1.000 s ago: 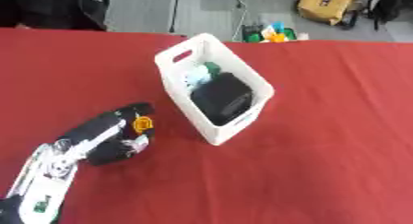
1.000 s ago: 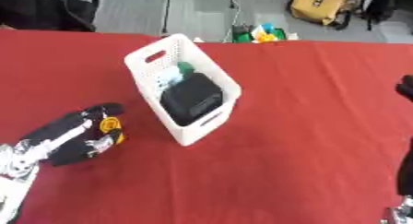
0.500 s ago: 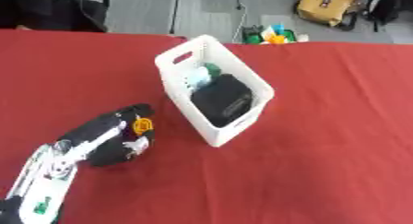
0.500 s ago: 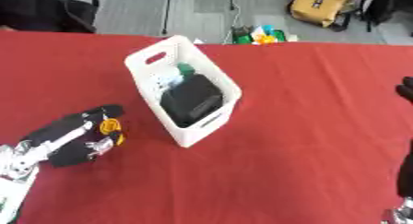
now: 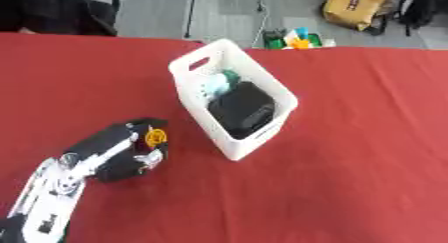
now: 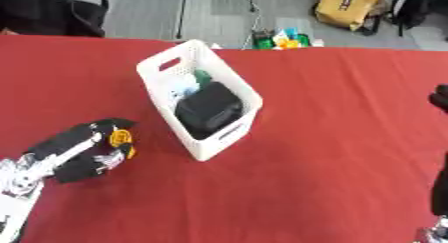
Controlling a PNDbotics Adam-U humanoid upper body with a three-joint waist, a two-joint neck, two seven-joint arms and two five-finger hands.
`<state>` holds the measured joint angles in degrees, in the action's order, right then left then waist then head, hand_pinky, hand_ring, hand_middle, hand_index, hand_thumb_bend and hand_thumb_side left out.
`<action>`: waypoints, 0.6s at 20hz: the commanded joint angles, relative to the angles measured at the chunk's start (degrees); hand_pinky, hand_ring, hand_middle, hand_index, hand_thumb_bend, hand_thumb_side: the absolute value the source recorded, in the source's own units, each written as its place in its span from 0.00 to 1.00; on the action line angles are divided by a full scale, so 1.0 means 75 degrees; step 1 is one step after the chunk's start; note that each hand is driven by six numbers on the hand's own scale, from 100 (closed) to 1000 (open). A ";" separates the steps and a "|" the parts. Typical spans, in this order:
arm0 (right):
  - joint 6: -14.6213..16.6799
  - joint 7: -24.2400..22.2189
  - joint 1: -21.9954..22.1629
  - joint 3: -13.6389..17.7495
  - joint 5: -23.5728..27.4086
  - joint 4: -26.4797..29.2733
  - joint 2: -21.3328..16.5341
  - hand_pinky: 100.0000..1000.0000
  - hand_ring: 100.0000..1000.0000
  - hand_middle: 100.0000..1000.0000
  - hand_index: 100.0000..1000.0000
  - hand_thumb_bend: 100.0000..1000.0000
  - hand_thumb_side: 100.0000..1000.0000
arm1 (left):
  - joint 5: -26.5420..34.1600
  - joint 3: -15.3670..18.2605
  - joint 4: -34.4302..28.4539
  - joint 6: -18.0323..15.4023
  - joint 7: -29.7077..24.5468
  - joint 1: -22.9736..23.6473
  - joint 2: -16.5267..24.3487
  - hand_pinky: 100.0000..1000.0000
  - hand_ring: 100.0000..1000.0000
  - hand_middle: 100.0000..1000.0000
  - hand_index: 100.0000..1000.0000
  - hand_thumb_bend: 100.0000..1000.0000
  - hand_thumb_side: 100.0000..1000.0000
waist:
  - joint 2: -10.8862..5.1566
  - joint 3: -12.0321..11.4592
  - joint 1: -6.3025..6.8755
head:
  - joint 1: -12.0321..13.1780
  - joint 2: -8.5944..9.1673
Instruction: Pick up objects on the table and place them in the box.
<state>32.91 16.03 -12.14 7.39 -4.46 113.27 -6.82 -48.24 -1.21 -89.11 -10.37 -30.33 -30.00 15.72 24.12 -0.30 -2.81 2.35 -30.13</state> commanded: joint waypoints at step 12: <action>0.0009 -0.0020 -0.0055 0.0032 0.0048 0.0176 -0.0057 0.73 0.72 0.60 0.72 0.00 0.99 | -0.0276 -0.0047 0.0114 0.0024 0.0915 0.0229 -0.0038 0.99 0.74 0.68 1.00 0.00 1.00 | -0.0080 -0.0001 -0.0004 | -0.0008 0.0118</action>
<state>32.96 15.96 -12.14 7.39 -4.44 113.27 -6.82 -49.37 -1.45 -89.09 -10.44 -23.42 -28.84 14.93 24.16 -0.30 -2.89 2.35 -30.08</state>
